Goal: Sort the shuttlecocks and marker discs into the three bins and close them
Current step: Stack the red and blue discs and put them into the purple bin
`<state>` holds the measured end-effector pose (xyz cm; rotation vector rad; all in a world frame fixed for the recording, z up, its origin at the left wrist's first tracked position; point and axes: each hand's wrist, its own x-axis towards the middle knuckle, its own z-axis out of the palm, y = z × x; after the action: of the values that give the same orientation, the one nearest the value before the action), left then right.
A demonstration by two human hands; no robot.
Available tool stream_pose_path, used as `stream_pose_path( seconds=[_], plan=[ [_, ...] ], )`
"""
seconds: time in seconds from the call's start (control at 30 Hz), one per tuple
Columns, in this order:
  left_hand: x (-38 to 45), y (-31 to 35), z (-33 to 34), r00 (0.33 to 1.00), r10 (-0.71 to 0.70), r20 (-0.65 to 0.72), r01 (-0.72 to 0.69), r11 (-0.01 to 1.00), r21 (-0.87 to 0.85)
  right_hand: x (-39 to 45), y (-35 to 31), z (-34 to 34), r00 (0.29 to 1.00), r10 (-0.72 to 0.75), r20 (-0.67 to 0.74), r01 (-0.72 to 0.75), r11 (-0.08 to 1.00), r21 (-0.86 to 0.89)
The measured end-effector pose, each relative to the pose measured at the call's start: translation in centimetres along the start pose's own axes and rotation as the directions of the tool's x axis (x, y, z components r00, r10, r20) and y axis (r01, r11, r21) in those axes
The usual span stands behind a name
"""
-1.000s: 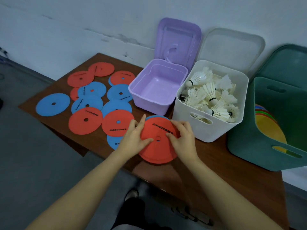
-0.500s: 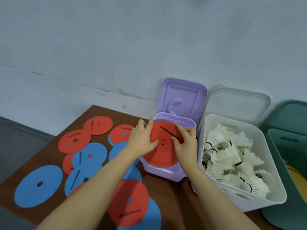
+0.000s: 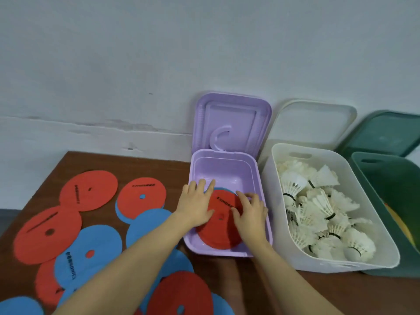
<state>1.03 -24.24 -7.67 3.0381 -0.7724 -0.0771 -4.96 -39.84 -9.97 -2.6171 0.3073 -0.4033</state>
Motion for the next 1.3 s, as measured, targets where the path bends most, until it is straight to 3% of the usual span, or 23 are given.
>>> stream_pose_path(
  seconds=[0.17, 0.53, 0.67, 0.77, 0.9, 1.0, 1.17, 1.3],
  plan=[
    [-2.0, -1.0, -0.5, 0.989, -0.082, -0.126, 0.065, 0.989, -0.134, -0.8, -0.6, -0.5, 0.999, -0.048, -0.015, 0.049, 0.998, 0.043],
    [-14.1, 0.6, -2.1, 0.880, -0.274, -0.388, 0.147, 0.934, -0.326, -8.5, -3.1, -3.9, 0.932, -0.353, -0.080, 0.361, 0.898, 0.252],
    [-19.8, 2.0, 0.8, 0.853, -0.431, -0.295, 0.276, 0.851, -0.447, -13.4, -2.4, -3.8, 0.903, -0.421, -0.079, 0.417, 0.821, 0.389],
    [-22.6, 2.9, 2.6, 0.860, -0.487, -0.154, 0.380, 0.812, -0.444, -16.3, -1.3, -3.2, 0.906, -0.423, -0.005, 0.393, 0.836, 0.382],
    [-24.4, 3.3, 5.4, 0.881, -0.437, 0.181, 0.472, 0.832, -0.291, -18.8, 1.6, -1.7, 0.909, -0.303, 0.286, 0.244, 0.944, 0.222],
    [-25.0, 3.8, 6.8, 0.861, -0.394, 0.321, 0.483, 0.833, -0.271, -20.6, 3.7, -0.8, 0.868, -0.168, 0.468, 0.149, 0.986, 0.078],
    [-25.2, 4.0, 8.6, 0.827, -0.404, 0.391, 0.530, 0.792, -0.302, -23.4, 5.5, 0.4, 0.813, -0.075, 0.577, 0.080, 0.997, 0.017],
    [-25.7, 4.7, 9.8, 0.839, -0.448, 0.309, 0.542, 0.742, -0.394, -24.0, 4.5, 1.1, 0.856, -0.026, 0.516, -0.038, 0.993, 0.112]
  ],
)
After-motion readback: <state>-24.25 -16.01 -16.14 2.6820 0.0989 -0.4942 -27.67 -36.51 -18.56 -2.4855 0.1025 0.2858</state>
